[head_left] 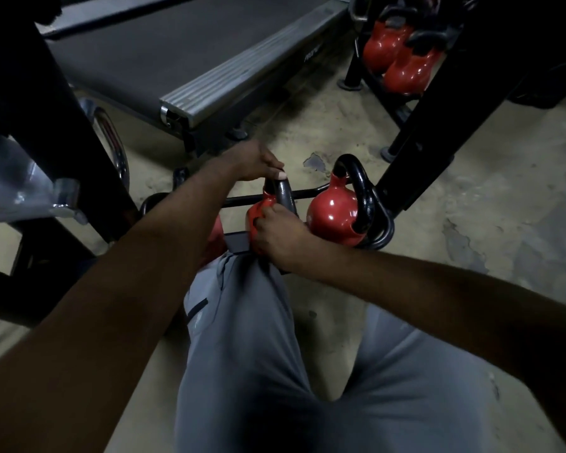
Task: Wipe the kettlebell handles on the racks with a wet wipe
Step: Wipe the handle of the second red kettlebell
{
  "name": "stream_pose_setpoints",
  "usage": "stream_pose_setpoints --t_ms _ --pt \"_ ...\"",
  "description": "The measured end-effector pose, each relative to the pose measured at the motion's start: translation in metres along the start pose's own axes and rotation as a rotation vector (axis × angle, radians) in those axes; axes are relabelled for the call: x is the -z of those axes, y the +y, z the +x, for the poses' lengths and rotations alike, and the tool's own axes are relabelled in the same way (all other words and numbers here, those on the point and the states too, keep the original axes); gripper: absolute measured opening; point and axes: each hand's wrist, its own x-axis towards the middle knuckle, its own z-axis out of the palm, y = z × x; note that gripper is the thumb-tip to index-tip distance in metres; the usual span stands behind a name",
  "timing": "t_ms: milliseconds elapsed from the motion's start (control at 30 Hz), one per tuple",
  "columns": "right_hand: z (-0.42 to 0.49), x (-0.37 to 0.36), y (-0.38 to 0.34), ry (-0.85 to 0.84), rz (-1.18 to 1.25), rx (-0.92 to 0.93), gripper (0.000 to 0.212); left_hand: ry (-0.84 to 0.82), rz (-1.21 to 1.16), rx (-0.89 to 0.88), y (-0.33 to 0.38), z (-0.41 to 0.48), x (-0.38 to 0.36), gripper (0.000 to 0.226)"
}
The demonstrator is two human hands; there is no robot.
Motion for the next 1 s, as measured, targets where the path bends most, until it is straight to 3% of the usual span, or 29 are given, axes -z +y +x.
stream_pose_setpoints --t_ms 133,267,467,667,833,900,1000 --pt "-0.046 -0.058 0.017 0.546 0.278 -0.031 0.024 0.029 0.005 0.03 0.003 -0.005 -0.006 0.043" --pt "-0.055 -0.1 0.002 0.736 0.763 -0.388 0.004 0.055 0.017 0.023 0.007 -0.013 -0.009 0.041" --pt "-0.05 -0.108 -0.03 0.734 1.323 -0.644 0.015 0.106 0.022 0.089 0.012 -0.015 -0.021 0.038" --pt "-0.051 -0.102 -0.006 0.789 1.463 -0.593 0.017 0.16 0.001 0.138 0.013 -0.018 -0.034 0.037" --pt "-0.053 -0.084 0.002 0.881 1.425 -0.586 0.019 0.209 -0.027 0.173 0.021 -0.024 -0.042 0.037" --pt "-0.051 -0.084 0.012 0.784 1.585 -0.608 0.01 0.244 -0.008 0.187 0.026 -0.025 -0.043 0.035" --pt "-0.067 -0.094 0.022 0.418 1.951 -0.497 0.005 0.353 -0.047 0.204 0.043 -0.024 -0.05 0.026"
